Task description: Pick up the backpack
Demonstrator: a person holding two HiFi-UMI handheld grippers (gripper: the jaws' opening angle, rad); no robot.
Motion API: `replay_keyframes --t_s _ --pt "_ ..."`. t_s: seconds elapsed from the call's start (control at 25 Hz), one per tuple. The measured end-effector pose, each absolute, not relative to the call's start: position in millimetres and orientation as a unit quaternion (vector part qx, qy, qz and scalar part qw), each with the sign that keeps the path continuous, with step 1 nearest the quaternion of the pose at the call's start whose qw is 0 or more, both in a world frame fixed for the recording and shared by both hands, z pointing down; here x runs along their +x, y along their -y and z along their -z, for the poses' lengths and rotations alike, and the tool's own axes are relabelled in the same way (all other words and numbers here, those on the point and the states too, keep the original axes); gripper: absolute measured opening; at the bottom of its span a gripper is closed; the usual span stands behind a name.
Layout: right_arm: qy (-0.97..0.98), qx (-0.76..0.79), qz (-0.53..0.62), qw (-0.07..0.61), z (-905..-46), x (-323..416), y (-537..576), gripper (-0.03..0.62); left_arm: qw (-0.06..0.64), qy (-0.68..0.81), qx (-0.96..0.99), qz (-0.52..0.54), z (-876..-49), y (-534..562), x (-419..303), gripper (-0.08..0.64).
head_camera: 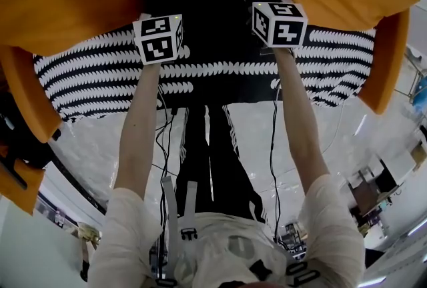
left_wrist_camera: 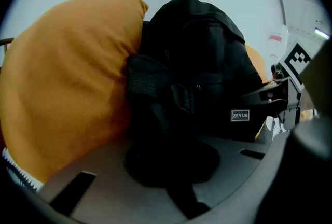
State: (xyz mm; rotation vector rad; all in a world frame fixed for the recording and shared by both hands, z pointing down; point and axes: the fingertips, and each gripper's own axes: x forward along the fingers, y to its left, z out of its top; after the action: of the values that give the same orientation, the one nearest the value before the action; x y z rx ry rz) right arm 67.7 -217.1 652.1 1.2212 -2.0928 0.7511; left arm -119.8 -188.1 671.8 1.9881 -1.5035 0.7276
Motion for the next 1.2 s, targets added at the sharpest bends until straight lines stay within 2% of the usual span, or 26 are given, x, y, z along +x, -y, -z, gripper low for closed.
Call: replay_keyframes --t_s 0.76,1.2 --pt "0.819 0.507 -0.175 0.204 -338.0 76.9 196.0 0.084 0.136 0.595 0.774 -0.171 -357.5 175.9 -114.4 0.032" --pt "0.836 0.515 -0.113 0.155 -141.3 61.3 102.4 0.084 0.082 0.628 0.764 -0.124 -165.0 84.1 -129.6 0.032"
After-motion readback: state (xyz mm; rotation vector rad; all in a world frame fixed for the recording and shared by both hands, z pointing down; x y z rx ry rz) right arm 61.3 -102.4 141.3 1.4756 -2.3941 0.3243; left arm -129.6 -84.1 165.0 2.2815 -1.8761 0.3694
